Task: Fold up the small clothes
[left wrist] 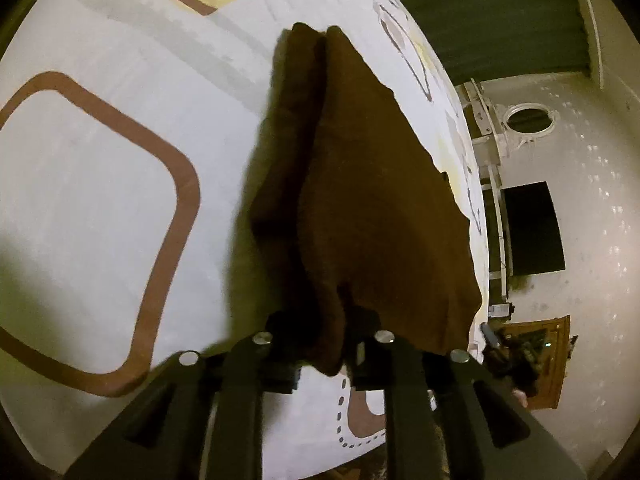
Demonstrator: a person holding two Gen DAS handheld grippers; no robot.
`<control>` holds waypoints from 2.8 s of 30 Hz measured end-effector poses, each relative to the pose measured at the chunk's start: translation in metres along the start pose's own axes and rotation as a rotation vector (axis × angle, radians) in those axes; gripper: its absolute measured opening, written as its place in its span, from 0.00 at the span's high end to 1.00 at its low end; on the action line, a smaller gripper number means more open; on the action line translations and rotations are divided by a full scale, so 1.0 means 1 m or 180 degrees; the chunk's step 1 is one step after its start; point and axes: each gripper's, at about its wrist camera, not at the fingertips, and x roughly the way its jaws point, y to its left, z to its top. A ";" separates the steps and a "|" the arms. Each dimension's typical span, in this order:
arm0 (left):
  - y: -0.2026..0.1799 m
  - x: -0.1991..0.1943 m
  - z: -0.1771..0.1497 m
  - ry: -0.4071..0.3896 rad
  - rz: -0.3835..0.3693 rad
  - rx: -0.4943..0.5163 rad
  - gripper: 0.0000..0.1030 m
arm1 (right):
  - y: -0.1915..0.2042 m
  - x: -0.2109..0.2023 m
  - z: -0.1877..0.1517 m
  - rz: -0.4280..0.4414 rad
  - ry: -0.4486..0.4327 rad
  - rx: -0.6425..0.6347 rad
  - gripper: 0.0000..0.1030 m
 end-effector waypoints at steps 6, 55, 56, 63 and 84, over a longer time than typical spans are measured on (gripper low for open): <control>0.010 0.001 0.002 -0.0040 -0.0247 -0.0209 0.73 | 0.095 0.063 0.005 0.0167 0.0424 -0.0531 0.68; -0.058 -0.031 -0.003 -0.0454 -0.0364 0.0167 0.92 | 0.309 0.304 0.003 -0.0940 0.1163 -0.1696 0.90; -0.066 -0.029 -0.002 -0.0455 -0.0333 0.0216 0.92 | 0.304 0.288 0.014 -0.0838 0.1122 -0.1626 0.90; -0.138 -0.002 -0.029 -0.0335 -0.0151 0.0614 0.92 | 0.259 0.209 0.057 -0.0373 0.0819 -0.1226 0.90; -0.241 0.127 -0.080 0.0098 0.0223 0.1196 0.92 | 0.068 0.097 0.125 0.0318 0.0410 -0.0415 0.90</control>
